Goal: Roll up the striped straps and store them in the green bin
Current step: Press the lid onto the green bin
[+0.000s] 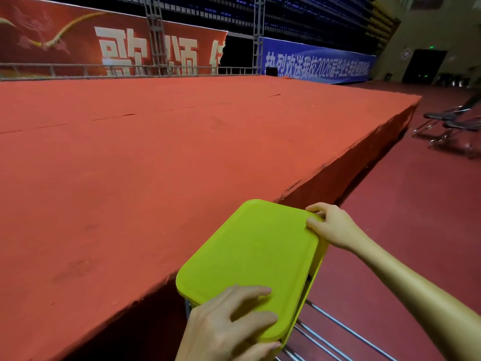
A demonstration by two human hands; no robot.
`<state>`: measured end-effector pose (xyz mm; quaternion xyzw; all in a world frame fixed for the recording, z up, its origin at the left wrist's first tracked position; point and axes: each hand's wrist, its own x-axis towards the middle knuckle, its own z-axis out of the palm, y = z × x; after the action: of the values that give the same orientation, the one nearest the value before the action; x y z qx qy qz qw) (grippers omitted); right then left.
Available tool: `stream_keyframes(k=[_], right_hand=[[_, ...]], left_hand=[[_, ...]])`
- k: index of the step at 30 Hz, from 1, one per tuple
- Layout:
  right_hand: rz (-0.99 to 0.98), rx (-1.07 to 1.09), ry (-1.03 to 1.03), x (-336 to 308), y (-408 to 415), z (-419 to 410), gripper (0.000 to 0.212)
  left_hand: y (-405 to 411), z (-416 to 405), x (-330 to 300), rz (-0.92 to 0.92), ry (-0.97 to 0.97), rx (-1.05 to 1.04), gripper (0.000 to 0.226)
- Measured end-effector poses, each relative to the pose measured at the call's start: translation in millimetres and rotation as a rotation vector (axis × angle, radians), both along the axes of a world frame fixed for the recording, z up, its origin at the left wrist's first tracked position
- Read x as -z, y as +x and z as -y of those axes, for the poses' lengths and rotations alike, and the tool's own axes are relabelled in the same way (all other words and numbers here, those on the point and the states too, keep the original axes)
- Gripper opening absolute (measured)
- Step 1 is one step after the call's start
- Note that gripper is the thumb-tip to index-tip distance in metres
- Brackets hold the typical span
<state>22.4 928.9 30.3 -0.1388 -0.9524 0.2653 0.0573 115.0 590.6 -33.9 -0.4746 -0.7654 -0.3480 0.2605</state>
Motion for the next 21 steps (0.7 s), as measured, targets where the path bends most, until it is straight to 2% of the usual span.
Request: stream_keyframes(k=[4, 7, 21], right_hand=[[0.048, -0.049, 0.222, 9, 14, -5, 0.068], [0.041, -0.068, 0.289, 20, 19, -10, 0.059], [-0.046, -0.013, -0.038, 32, 31, -30, 0.06]], left_hand=[[4, -6, 17, -0.044, -0.038, -0.011, 0.023], [6, -8, 24, -0.059, -0.054, 0.015, 0.024], [-3, -6, 28, 0.061, -0.061, 0.182, 0.018]])
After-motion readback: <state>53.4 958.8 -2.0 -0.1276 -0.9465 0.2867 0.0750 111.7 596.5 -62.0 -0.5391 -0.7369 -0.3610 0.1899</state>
